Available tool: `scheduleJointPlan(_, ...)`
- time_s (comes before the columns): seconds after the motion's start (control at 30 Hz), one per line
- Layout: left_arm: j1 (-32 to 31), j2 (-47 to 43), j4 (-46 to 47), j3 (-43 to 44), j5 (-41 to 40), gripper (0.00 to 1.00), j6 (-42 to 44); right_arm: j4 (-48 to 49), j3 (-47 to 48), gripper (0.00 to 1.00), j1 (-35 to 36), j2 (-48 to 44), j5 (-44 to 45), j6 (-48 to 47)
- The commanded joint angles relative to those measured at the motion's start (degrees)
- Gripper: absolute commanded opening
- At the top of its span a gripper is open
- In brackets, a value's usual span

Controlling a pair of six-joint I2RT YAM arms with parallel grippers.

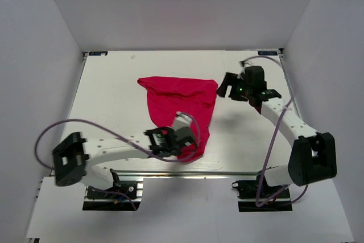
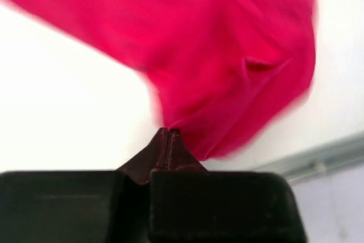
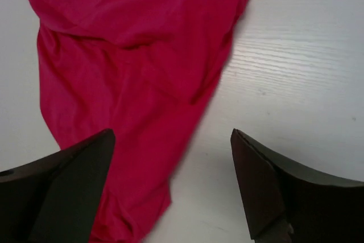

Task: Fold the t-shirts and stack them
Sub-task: Flatten out the tshirt

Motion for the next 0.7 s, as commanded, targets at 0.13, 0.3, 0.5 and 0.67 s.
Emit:
scheduleJointPlan(0.13, 8.35, -15.03, -4.64, -5.85, -8.17, 0.0, -6.41, 3.41, 9.33, 0.84, 9.79, 12.26, -3.2, -24.74)
scheduleJointPlan(0.3, 9.68, -13.63, -4.12, -5.86, -5.54, 0.0, -6.41, -3.01, 19.68, 0.79, 12.61, 24.63, 13.31, -23.6)
scheduleJointPlan(0.5, 10.2, -14.6, -3.06, -7.61, -4.48, 0.0, -5.18, -5.03, 22.96, 0.74, 12.7, 29.93, 16.49, -22.02)
scheduleJointPlan(0.67, 11.34, -15.12, -2.01, -8.23, -3.43, 0.0, -5.18, -6.27, 21.74, 0.68, 13.4, 32.05, 12.29, -22.37)
